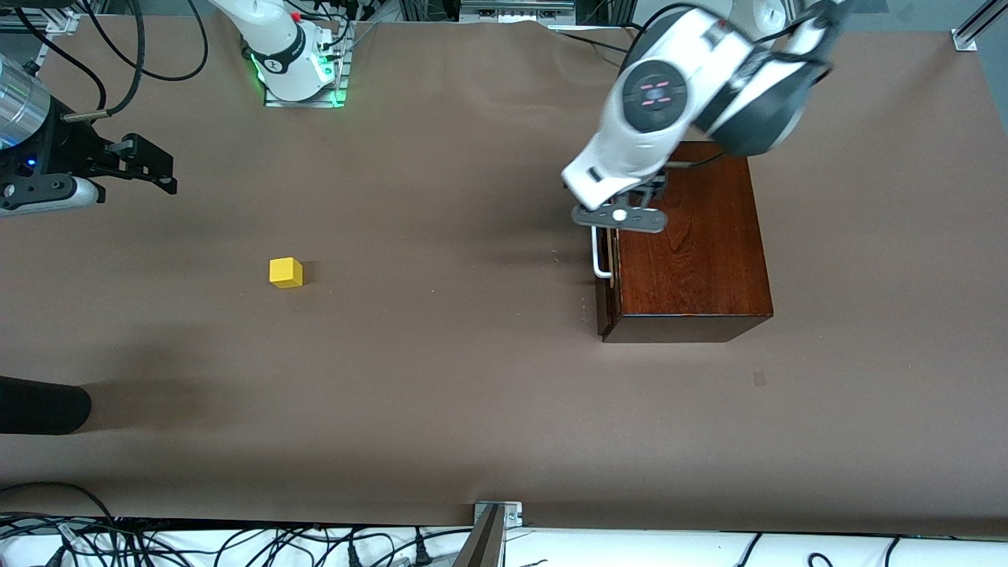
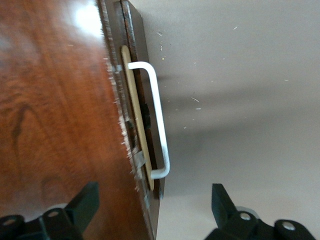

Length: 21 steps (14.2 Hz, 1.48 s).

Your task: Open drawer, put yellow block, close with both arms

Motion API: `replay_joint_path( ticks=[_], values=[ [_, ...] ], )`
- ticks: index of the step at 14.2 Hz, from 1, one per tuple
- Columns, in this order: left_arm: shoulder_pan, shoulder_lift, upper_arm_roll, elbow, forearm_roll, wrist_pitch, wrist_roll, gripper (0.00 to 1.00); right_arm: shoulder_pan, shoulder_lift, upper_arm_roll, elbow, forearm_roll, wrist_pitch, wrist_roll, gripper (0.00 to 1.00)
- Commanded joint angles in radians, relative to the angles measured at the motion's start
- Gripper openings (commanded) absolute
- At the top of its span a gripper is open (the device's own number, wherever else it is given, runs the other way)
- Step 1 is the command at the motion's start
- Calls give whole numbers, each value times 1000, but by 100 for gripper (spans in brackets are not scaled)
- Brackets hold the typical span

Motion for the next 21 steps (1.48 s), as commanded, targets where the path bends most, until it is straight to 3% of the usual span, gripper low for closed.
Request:
replay_joint_path(
  ticks=[1, 6, 16, 21],
  values=[
    [-82, 74, 1, 10, 120, 20, -109, 100, 1, 4, 3, 15, 10, -3, -6, 100],
    [-79, 83, 0, -116, 189, 157, -189, 100, 9, 4, 8, 15, 21, 38, -7, 100],
    [-88, 154, 3, -157, 290, 282, -275, 100, 49, 160, 8, -11, 10, 20, -15, 100],
    [-105, 175, 1, -145, 315, 292, -325, 100, 51, 188, 2, -241, 4, 303, -13, 100]
  ],
)
